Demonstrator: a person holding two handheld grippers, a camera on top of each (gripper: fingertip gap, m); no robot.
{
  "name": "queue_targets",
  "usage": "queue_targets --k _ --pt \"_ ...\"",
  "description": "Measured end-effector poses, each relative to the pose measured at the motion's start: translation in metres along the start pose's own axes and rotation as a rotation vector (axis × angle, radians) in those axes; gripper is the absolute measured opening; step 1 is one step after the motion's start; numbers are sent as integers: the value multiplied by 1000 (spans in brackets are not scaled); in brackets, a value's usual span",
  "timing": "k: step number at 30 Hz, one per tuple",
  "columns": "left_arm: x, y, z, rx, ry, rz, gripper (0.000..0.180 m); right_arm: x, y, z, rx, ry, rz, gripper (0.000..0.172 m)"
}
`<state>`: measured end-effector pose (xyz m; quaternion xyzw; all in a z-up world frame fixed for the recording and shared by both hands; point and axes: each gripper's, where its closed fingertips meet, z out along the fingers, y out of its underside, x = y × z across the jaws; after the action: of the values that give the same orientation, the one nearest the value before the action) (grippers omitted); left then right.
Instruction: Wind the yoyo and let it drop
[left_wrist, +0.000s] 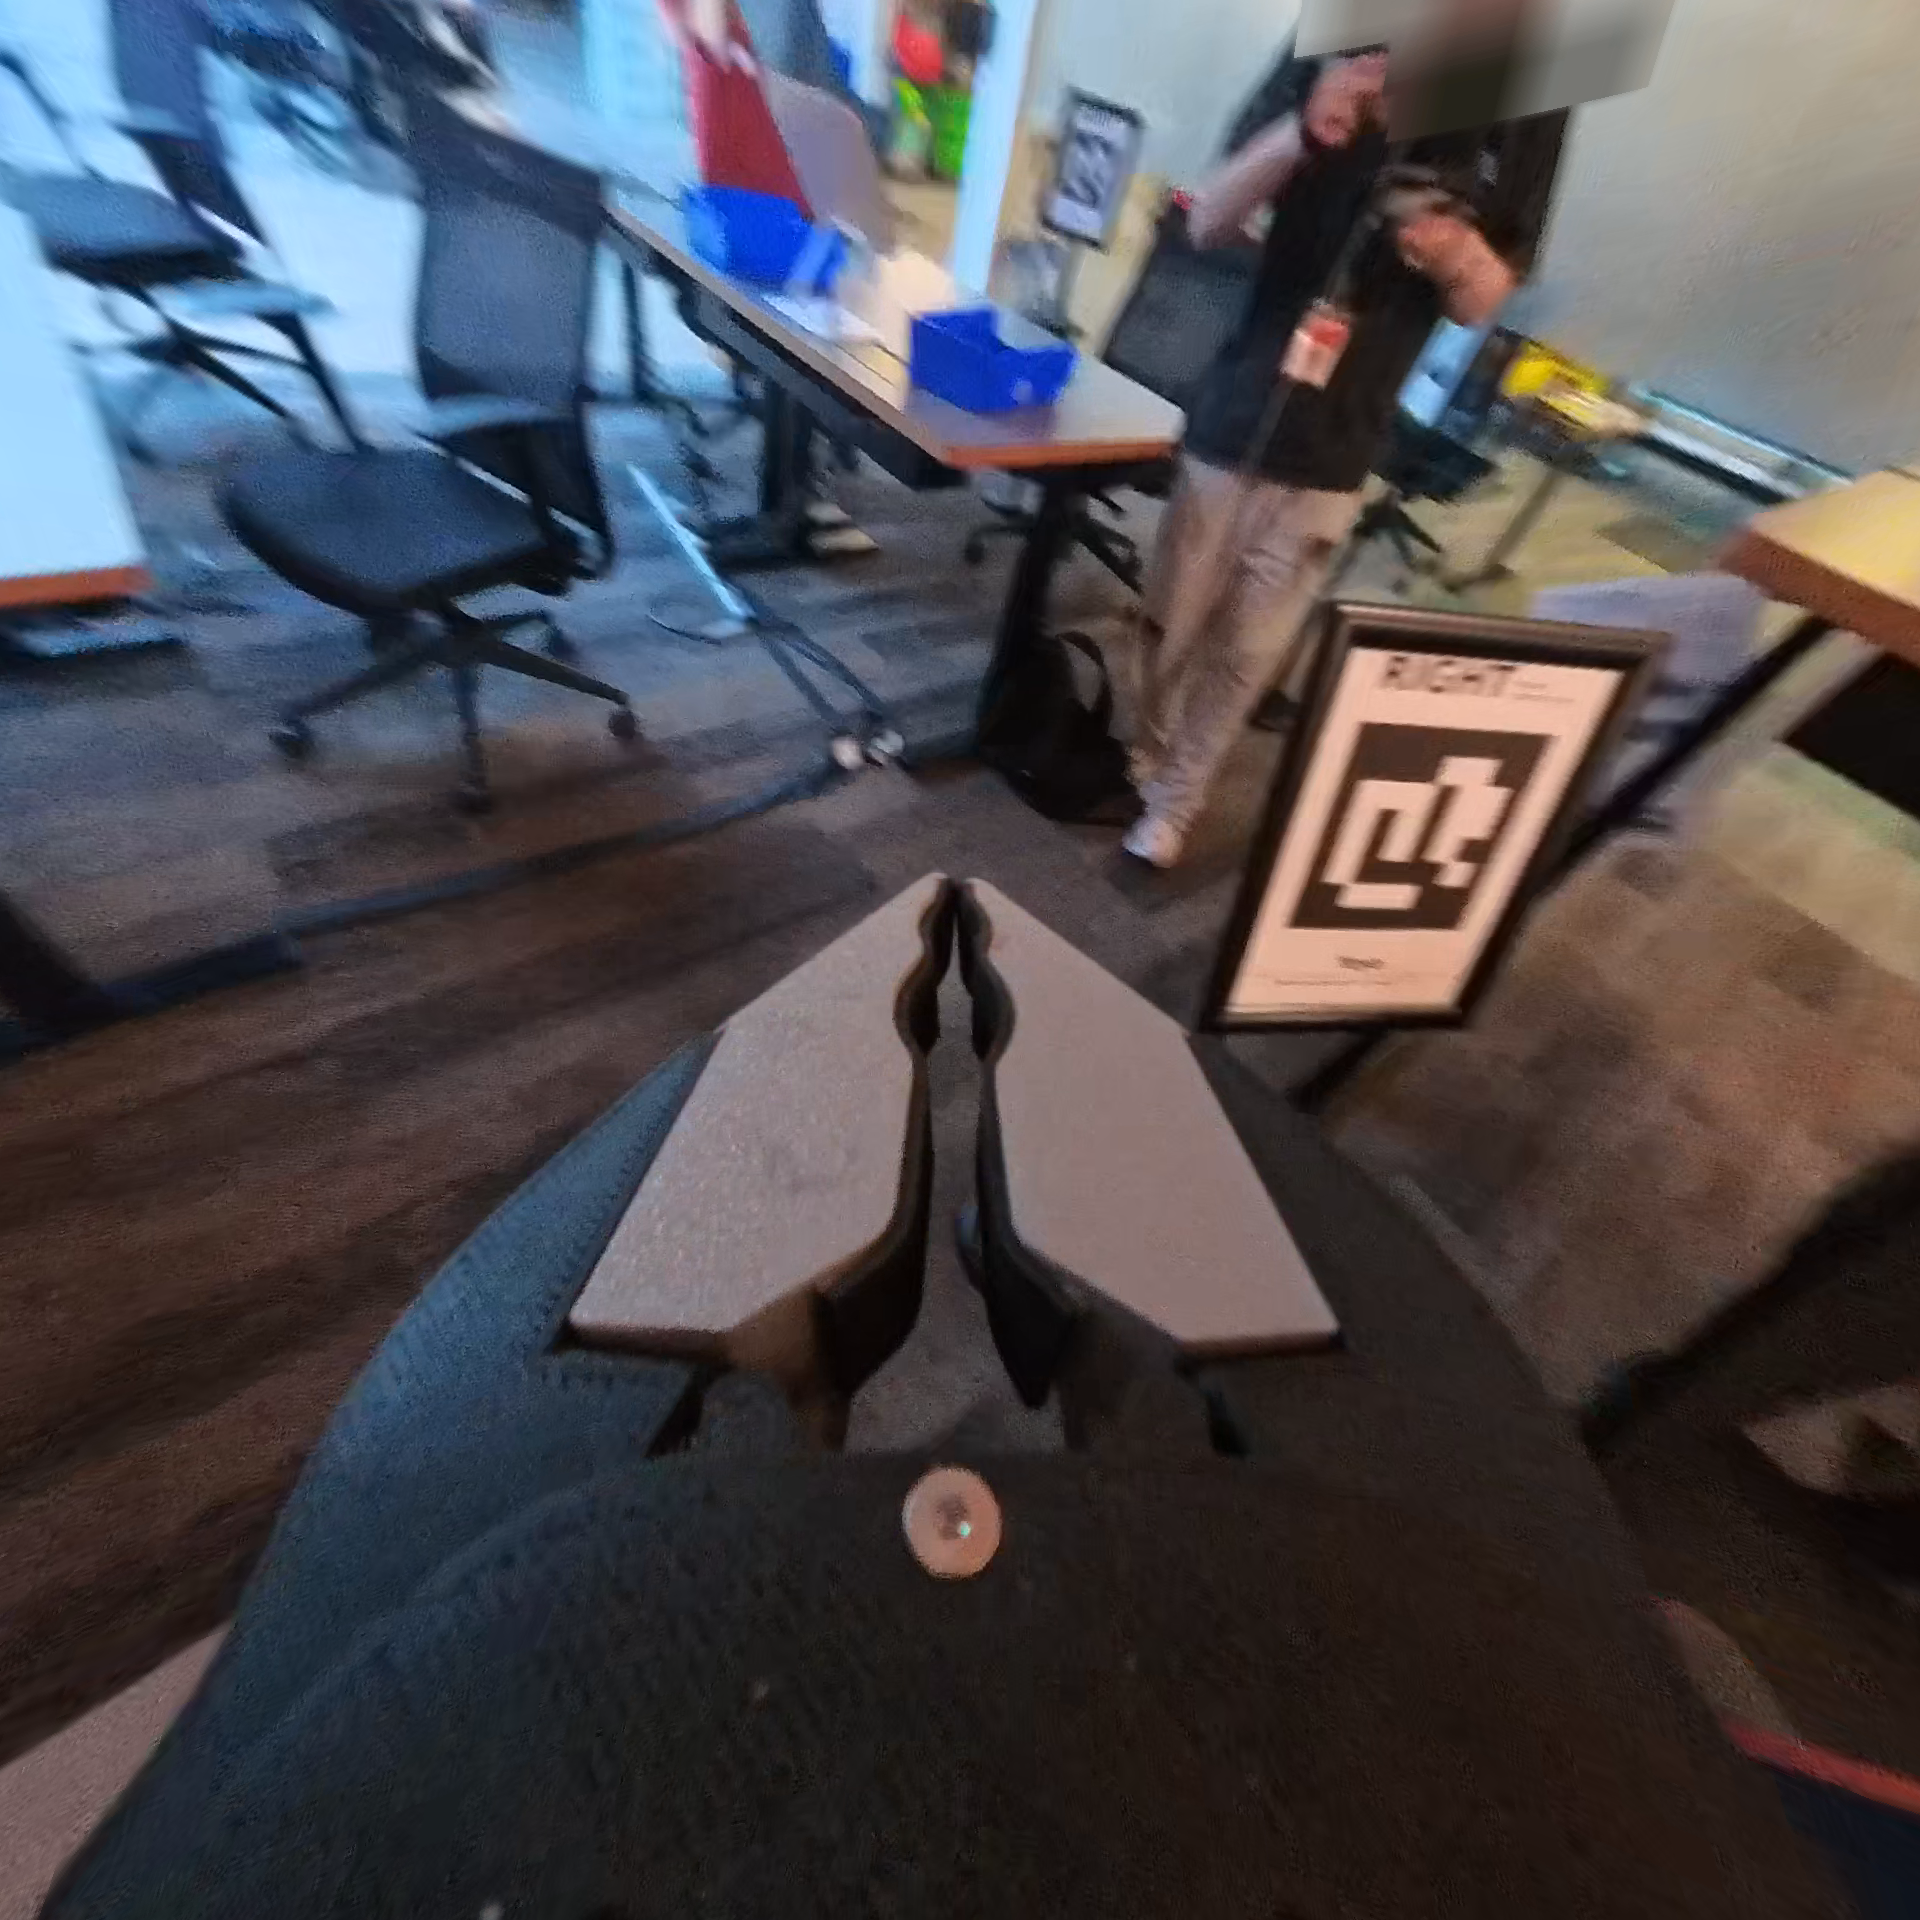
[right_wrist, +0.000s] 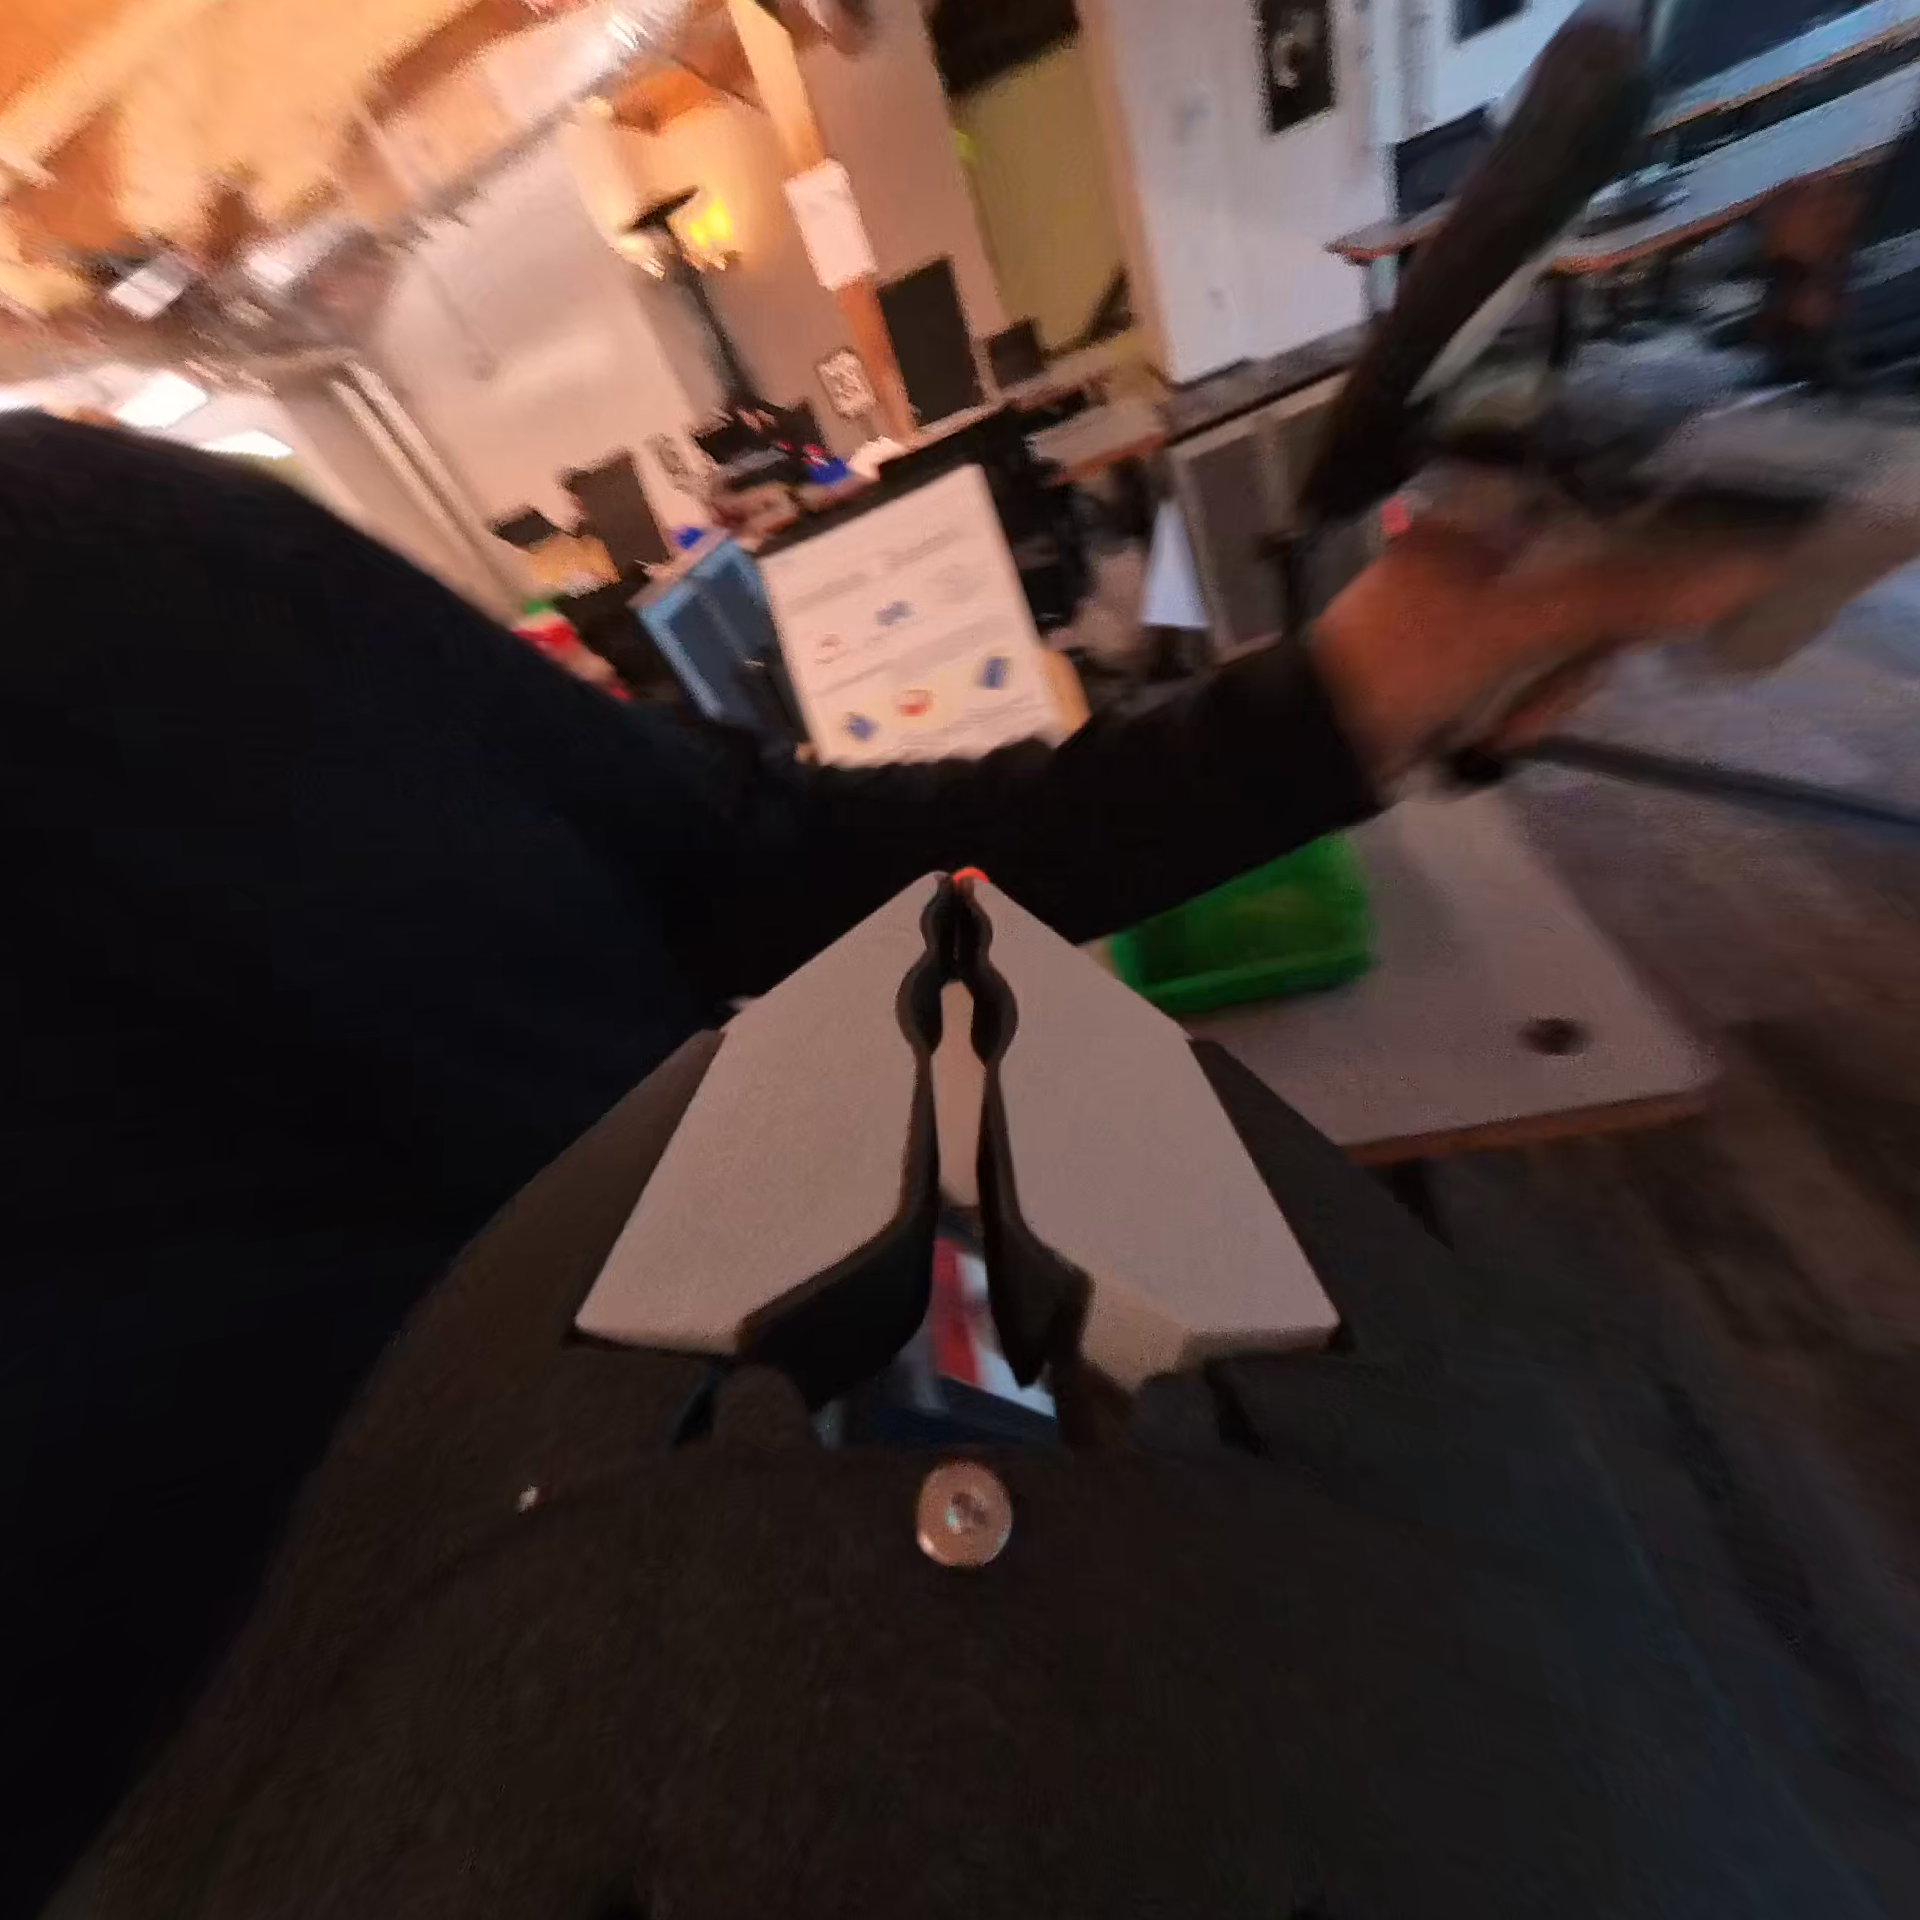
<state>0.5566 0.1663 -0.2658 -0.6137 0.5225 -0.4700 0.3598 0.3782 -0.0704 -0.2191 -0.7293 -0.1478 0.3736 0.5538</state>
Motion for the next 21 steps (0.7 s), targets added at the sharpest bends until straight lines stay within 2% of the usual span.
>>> queue_targets --k 2,4,5,6,8,9,11,14,17,21 --pt "34 -24 15 -63 231 -37 0 4 36 18 -14 -3 85 0" --pt "91 -31 8 -51 482 -42 0 19 50 24 -40 15 128 0" --pt "115 -18 2 -69 562 -30 0 23 47 22 -35 17 125 0" --pt "134 4 -5 -107 618 -13 8 28 41 17 -27 41 97 0" --pt "168 60 -26 -171 740 28 40 39 28 3 -54 109 36 0" --pt "178 86 -39 -158 782 49 52 44 22 -4 -79 142 11 0" --pt "182 133 -61 -95 778 62 61 60 9 -18 -144 223 -37 0" --pt "169 181 -81 -84 708 -37 61 82 -18 -31 -222 295 -90 0" --pt "158 210 -93 -102 688 -157 61 92 -53 -30 -255 304 -142 0" --pt "129 231 -99 -109 560 -232 60 96 -104 -25 -309 335 -232 0"
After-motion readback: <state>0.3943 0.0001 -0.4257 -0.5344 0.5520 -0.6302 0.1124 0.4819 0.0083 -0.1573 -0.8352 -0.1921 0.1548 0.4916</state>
